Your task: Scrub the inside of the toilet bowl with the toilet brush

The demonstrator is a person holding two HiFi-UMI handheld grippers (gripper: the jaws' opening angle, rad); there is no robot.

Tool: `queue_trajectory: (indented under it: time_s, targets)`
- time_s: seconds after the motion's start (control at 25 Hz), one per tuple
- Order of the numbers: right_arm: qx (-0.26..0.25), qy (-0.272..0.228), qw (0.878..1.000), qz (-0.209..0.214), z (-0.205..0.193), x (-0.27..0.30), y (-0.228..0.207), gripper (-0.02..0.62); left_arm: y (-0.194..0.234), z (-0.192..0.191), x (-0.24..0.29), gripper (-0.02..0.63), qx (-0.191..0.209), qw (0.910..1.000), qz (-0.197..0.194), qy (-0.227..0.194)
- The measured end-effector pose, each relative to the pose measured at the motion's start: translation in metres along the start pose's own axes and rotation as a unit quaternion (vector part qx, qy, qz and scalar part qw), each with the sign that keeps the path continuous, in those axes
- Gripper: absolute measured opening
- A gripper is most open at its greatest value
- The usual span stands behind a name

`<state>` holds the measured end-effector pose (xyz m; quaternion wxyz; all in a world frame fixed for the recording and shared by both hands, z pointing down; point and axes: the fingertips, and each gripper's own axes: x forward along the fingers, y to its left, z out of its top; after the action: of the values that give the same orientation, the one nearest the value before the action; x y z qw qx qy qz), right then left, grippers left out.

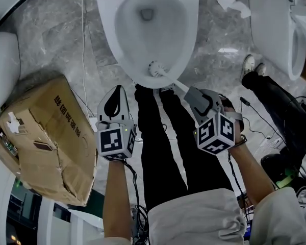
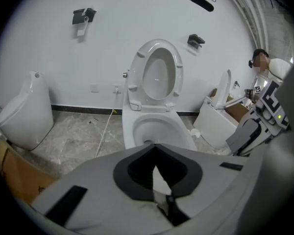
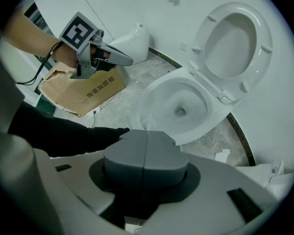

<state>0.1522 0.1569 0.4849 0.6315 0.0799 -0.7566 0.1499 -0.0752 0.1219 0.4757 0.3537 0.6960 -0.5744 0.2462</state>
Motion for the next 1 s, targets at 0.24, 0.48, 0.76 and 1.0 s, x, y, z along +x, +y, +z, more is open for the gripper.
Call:
queue_trajectory:
  time_s: [0.24, 0.48, 0.76, 1.0]
  targets:
    - [0.049, -0.026, 0.998, 0.015, 0.02, 0.007, 0.015, 0.178, 0.0, 0.001, 0.004, 0.021, 0.002, 0.9999, -0.016, 0.002]
    - [0.1, -0.076, 0.992, 0.021, 0.04, 0.022, 0.013, 0.178, 0.007, 0.008, 0.015, 0.021, 0.006, 0.9996, -0.025, 0.009]
    - [0.155, -0.123, 0.98, 0.023, 0.066, 0.038, -0.003, 0.178, 0.026, 0.018, 0.024, 0.021, 0.013, 0.9992, -0.035, 0.013]
    - [0.169, -0.142, 0.975, 0.018, 0.092, 0.037, -0.014, 0.176, 0.039, 0.023, 0.031, 0.021, 0.022, 0.9985, -0.044, 0.025]
